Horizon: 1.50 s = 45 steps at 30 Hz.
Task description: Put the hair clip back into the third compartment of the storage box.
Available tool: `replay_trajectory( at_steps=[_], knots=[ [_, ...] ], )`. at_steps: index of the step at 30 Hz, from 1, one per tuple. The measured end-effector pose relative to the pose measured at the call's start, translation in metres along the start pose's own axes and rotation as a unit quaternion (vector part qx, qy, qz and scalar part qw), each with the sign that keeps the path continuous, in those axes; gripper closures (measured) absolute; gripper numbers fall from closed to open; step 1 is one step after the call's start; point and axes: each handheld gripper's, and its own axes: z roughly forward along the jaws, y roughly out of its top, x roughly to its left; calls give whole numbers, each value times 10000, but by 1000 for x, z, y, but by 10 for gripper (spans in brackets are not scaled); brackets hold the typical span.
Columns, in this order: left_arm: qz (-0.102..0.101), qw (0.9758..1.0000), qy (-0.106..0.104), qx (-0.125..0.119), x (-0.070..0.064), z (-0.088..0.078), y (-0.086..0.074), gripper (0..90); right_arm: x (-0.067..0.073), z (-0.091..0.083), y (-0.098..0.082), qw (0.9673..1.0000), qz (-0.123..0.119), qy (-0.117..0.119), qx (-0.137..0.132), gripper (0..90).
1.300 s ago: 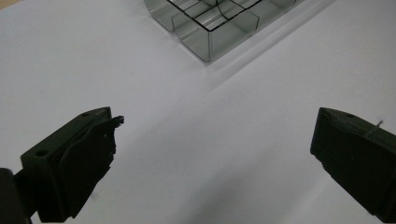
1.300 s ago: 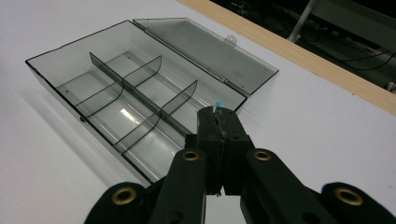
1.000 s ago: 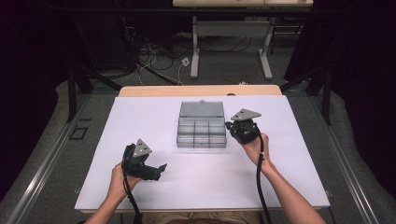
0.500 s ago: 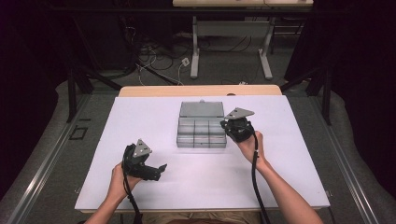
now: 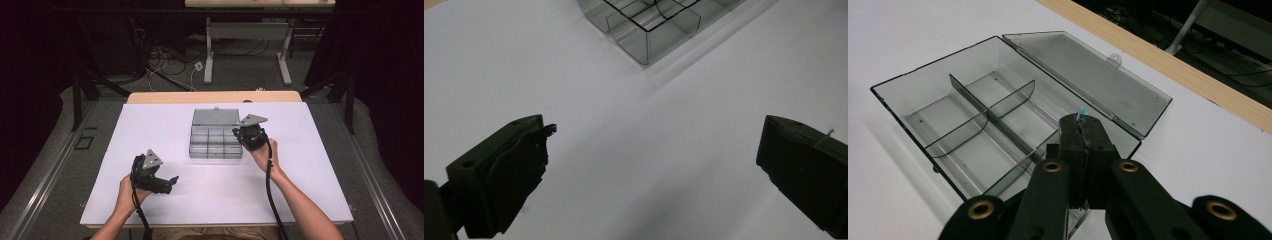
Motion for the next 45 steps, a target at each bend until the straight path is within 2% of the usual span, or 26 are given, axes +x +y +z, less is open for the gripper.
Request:
replay_trajectory(
  at_steps=[5, 6, 8, 23, 28, 30, 35, 39, 45],
  knots=[
    [14, 10000, -14, -25, 1, 0, 0, 0, 1, 6, 0, 10000, 5, -4, 6, 898],
    [28, 10000, -54, 39, 2, -1, 0, 0, 1, 6, 0, 10000, 11, 15, 25, 898],
    [0, 10000, -19, -28, 1, 0, 0, 0, 1, 7, 1, 10000, -11, 10, -1, 898],
    [5, 10000, -20, -20, 1, 0, 0, 0, 1, 21, -1, 10000, 8, 71, 30, 898],
    [-6, 10000, -15, -28, 1, 0, 0, 0, 2, 25, -2, 9999, -23, 113, 121, 898],
    [-10, 10000, -15, -29, 1, 1, 0, 0, 2, 27, -2, 9999, -63, 114, 50, 898],
    [11, 10000, -16, -18, 1, 1, 0, 0, 0, 29, -3, 9998, -36, 126, 172, 898],
    [12, 10000, -8, -20, 1, 1, 0, 0, -1, 30, -4, 9998, -20, 128, 144, 898],
    [22, 10000, -6, -46, 2, 0, 0, 0, -2, 31, -5, 9996, -31, 167, 242, 898]
  ],
)
